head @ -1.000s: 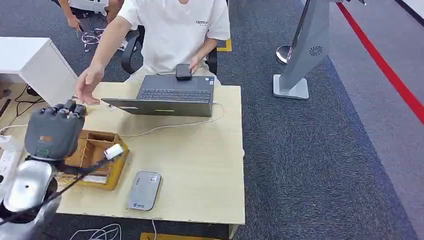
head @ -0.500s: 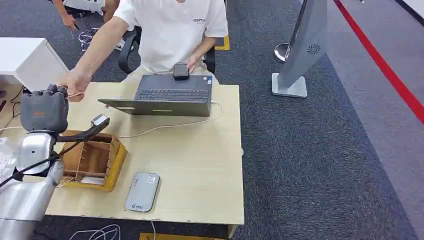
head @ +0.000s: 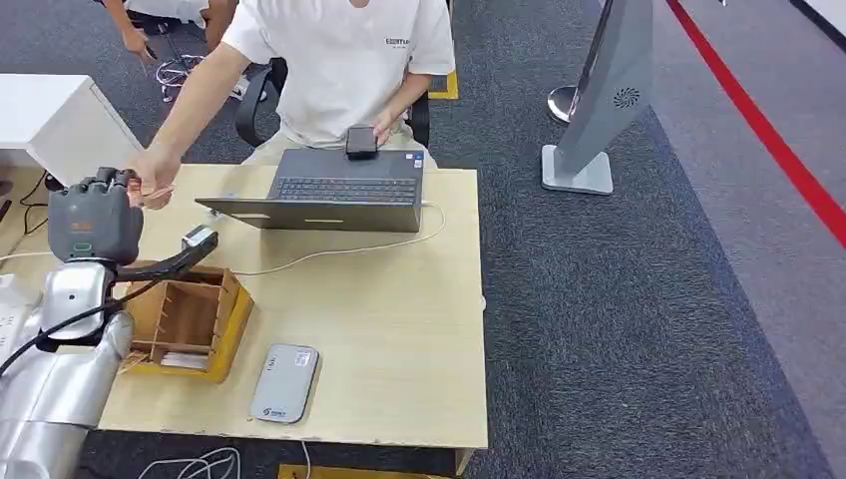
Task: Pass the card to the sensor for recognition and then transmit it.
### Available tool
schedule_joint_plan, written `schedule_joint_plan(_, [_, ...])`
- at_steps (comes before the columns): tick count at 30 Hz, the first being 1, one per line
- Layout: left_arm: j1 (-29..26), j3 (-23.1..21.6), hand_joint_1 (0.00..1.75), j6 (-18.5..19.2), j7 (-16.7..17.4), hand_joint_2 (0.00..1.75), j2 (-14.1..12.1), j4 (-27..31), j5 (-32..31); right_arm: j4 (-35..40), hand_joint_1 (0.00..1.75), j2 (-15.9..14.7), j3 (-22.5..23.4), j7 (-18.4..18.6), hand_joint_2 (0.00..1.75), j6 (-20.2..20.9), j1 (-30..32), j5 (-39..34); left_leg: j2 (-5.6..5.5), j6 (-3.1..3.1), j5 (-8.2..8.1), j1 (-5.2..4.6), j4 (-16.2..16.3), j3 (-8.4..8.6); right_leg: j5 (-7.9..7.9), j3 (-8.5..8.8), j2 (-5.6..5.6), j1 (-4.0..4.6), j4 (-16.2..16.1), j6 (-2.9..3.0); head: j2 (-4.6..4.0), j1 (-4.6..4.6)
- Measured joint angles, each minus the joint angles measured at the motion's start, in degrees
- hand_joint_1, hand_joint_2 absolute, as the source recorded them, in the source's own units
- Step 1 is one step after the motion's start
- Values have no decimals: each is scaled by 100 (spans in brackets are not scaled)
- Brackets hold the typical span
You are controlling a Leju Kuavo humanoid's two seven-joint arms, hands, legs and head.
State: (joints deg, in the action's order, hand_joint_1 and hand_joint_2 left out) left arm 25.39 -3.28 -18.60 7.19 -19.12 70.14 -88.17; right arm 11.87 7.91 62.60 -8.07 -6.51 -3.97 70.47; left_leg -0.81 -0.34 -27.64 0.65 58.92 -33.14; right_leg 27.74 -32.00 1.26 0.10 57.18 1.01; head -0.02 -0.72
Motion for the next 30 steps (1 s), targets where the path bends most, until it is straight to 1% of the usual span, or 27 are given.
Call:
schedule_joint_plan(2, [-121, 112, 0, -72, -184, 175, 37, 62, 199, 0, 0, -2, -2, -9, 175, -2, 0, -35, 2, 0, 0, 0, 0, 0, 0, 1, 0, 0, 0, 0, 0, 0])
schedule_joint_plan(3, [-293, 185, 0, -118, -349, 175, 67, 241, 355, 0, 0, -2, 0, -41, 175, -2, 1, -109, 5, 0, -1, 0, 0, 0, 0, 1, 6, 0, 0, 0, 0, -2])
schedule_joint_plan(5, [-813, 329, 0, -190, -568, 175, 135, 809, 570, 0, 0, 0, 33, -66, 175, -19, 15, -219, 21, -4, -10, 0, -1, 2, 2, -1, 26, -1, 0, 0, 0, 0])
schedule_joint_plan(8, [-1668, 633, 0, -325, -703, 175, 192, 1651, 841, 0, 0, -2, 72, 87, 175, -61, 56, -247, 44, 1, -20, 0, -1, 0, 5, -11, 41, 0, 0, -2, 0, 0])
schedule_joint_plan(10, [-2071, 921, 0, -395, -800, 175, 183, 2042, 1034, 2, 0, -9, 103, 101, 175, -61, 93, -258, 42, 0, -24, 1, -1, -3, 12, -13, 38, 0, 0, 3, 0, 0])
schedule_joint_plan(13, [-2481, 1439, 0, -478, -1031, 175, 133, 2397, 1413, 2, 0, -28, 144, 20, 175, -7, 105, -273, 40, 2, -26, 2, -2, -4, 16, -12, 34, 1, 0, 7, 0, -2])
schedule_joint_plan(16, [-2800, 1924, 0, -606, -1224, 175, 127, 2621, 1723, 2, 0, -42, 162, -59, 175, 9, 113, -278, 40, 1, -26, 4, -4, -3, 17, -9, 32, 3, 3, 7, 0, 0])
schedule_joint_plan(18, [-2985, 2333, 0, -765, -1379, 175, 120, 2697, 2167, 2, 0, -46, 177, -70, 175, 7, 125, -284, 40, 0, -26, 5, -6, -2, 17, -6, 31, 5, 4, 8, 0, 0])
schedule_joint_plan(19, [-3080, 2578, 0, -771, -1506, 175, 87, 2695, 2460, 2, 0, -48, 188, -61, 175, 4, 133, -284, 40, 0, -27, 7, -7, -5, 18, -3, 31, 8, 7, 10, 0, 2])
schedule_joint_plan(20, [-3172, 3041, 0, -648, -1784, 175, 27, 2653, 2974, 2, 0, -50, 199, -39, 175, -7, 142, -293, 42, -10, -33, 9, -8, -3, 20, -2, 36, 9, 8, 13, 0, 7])
schedule_joint_plan(21, [-3196, 3424, 0, -447, -2124, 175, -2, 2536, 3483, 2, 0, -52, 216, -6, 175, -9, 151, -295, 47, -13, -35, 10, -8, 1, 21, -4, 43, 10, 8, 14, 0, 4])
schedule_joint_plan(22, [-3190, 4024, 0, -141, -2554, 175, -37, 2338, 3937, 2, 0, -57, 242, 22, 175, -15, 170, -313, 51, -14, -35, 10, -8, 8, 22, -7, 45, 10, 8, 15, 0, -2])
schedule_joint_plan(23, [-3163, 4528, 0, 95, -2930, 175, -64, 2159, 4118, 2, 0, -59, 262, 33, 175, -20, 186, -313, 55, -14, -36, 11, -8, 8, 25, -9, 47, 11, 8, 20, 0, -4])
schedule_joint_plan(24, [-3114, 5075, 0, 327, -3280, 175, -88, 1949, 4135, 2, 0, -61, 286, 37, 175, -20, 208, -310, 52, -14, -36, 13, -8, 7, 33, -9, 45, 12, 8, 26, 0, -11])
schedule_joint_plan(25, [-3071, 5540, 0, 554, -3472, 175, -101, 1767, 4141, 2, 0, -68, 306, 44, 175, -17, 215, -310, 45, -14, -36, 14, -8, 4, 34, -8, 39, 13, 8, 25, 0, -9])
schedule_joint_plan(26, [-2973, 6008, 0, 760, -3484, 175, -114, 1530, 4224, 2, 0, -72, 319, 44, 175, -9, 212, -308, 42, -14, -36, 14, -9, 1, 35, -6, 36, 13, 9, 26, 0, -7])
schedule_joint_plan(28, [-2728, 6821, 0, 1024, -3383, 175, -149, 919, 4586, 2, 0, -77, 332, 26, 175, 18, 207, -306, 45, -21, -41, 14, -11, 5, 35, -3, 38, 13, 10, 27, 0, -9])
schedule_joint_plan(29, [-2611, 7262, 0, 1113, -3331, 175, -177, 481, 4912, 2, 0, -76, 341, 9, 175, 31, 209, -308, 47, -22, -43, 11, -12, 12, 37, 0, 40, 11, 10, 30, 0, -7])
schedule_joint_plan(30, [-2553, 7626, 0, 1150, -3356, 175, -184, 48, 5291, 2, 0, -79, 356, -11, 175, 57, 211, -313, 48, -26, -45, 9, -12, 19, 38, 1, 41, 10, 10, 30, 0, -20])
